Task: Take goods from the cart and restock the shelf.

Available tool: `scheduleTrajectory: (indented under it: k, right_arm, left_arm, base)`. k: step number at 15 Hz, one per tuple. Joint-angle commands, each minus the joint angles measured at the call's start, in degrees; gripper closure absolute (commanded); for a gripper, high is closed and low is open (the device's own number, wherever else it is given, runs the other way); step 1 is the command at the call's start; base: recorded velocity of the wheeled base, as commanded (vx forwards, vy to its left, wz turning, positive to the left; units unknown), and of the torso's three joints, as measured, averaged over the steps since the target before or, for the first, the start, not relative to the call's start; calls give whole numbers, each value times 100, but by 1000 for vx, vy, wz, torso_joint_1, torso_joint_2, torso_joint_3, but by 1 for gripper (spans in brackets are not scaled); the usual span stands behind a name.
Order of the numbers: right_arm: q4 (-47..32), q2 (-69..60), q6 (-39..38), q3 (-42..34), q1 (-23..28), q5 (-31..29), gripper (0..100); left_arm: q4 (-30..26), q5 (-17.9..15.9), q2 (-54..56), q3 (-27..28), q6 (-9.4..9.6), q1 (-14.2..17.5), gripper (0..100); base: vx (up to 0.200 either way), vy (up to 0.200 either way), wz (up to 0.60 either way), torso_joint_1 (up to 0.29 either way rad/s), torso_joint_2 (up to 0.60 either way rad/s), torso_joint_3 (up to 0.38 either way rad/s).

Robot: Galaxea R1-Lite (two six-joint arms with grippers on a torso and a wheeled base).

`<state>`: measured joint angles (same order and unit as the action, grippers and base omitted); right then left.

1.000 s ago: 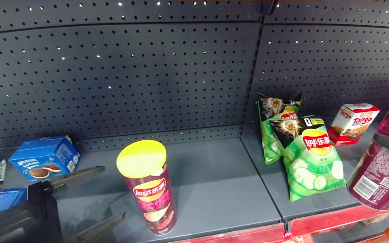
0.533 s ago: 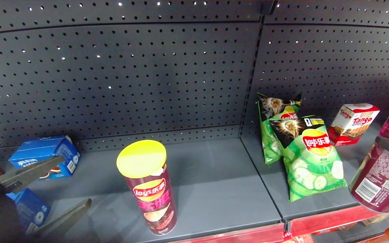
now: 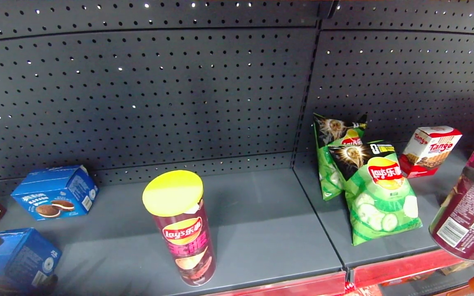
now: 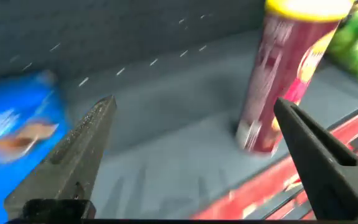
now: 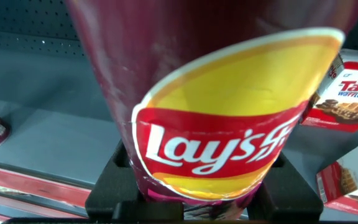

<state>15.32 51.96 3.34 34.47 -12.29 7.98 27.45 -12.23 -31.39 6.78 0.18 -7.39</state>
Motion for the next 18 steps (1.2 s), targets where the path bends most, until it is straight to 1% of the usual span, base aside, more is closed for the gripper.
scheduleTrajectory:
  k: [1, 2, 3, 4, 5, 6, 7, 8, 9, 10, 11, 13, 14, 15, 16, 17, 18]
  right_arm:
    - [6, -10, 88, -29, 7, 1, 100]
    - [6, -10, 193, -37, 51, 10, 100]
    - [6, -10, 325, -46, 104, 28, 100]
    - [6, -19, 360, -37, 113, 19, 100]
    - [6, -19, 360, -29, 113, 19, 100]
    - [6, -54, 360, -20, 113, 19, 100]
    - [-3, -116, 360, -37, 104, 28, 100]
    - [-12, -142, 360, -55, 104, 19, 100]
    - [-12, -177, 360, -55, 95, 28, 100]
    - [-12, -177, 360, -55, 95, 36, 100]
    - [-12, -177, 360, -55, 95, 36, 100]
    - [-3, -159, 352, -46, 86, 36, 100]
    - [-3, -151, 352, -46, 86, 36, 100]
    - [-3, -124, 352, -46, 86, 45, 100]
    - [-3, -124, 352, -46, 77, 45, 100]
    - [6, -89, 352, -29, 69, 45, 100]
    - [6, -80, 343, 7, 69, 45, 100]
  left_arm:
    - [-2139, 766, 2348, 500, 96, 9, 0]
    - [-2737, 1144, 2629, 808, 87, 0, 0]
    - [-2877, 1618, 2594, 1045, 52, 0, 0]
    - [-2904, 1882, 2594, 1010, 87, 0, 0]
    - [-2921, 2040, 2594, 939, 114, 9, 0]
    - [-2877, 2339, 2585, 746, 184, 0, 0]
    - [-2693, 2427, 2594, 315, 272, 0, 0]
    - [-2376, 2383, 2594, -142, 272, 0, 0]
    - [-2060, 2216, 2594, -546, 272, 0, 0]
    - [-2042, 2049, 2594, -678, 272, 0, 0]
    - [-2139, 1935, 2594, -678, 228, 0, 0]
    - [-2359, 1653, 2594, -678, 201, 0, 0]
    - [-2394, 1574, 2594, -678, 157, 0, 0]
    - [-2438, 1469, 2594, -678, -89, 0, 0]
    - [-2464, 1469, 2594, -678, -159, 0, 0]
    - [-2499, 1697, 2585, -678, -256, 0, 0]
    - [-2508, 1697, 2594, -678, -264, 0, 0]
  base:
    - [0, 0, 0, 0, 0, 0]
    - [0, 0, 0, 0, 0, 0]
    - [0, 0, 0, 0, 0, 0]
    - [0, 0, 0, 0, 0, 0]
    - [0, 0, 0, 0, 0, 0]
    - [0, 0, 0, 0, 0, 0]
    - [0, 0, 0, 0, 0, 0]
    - [0, 0, 0, 0, 0, 0]
    - [0, 0, 0, 0, 0, 0]
    - [0, 0, 0, 0, 0, 0]
    - [0, 0, 0, 0, 0, 0]
    - [0, 0, 0, 0, 0, 0]
    - [0, 0, 0, 0, 0, 0]
    - [0, 0, 0, 0, 0, 0]
    - [0, 0, 0, 0, 0, 0]
    - [0, 0, 0, 0, 0, 0]
    - [0, 0, 0, 0, 0, 0]
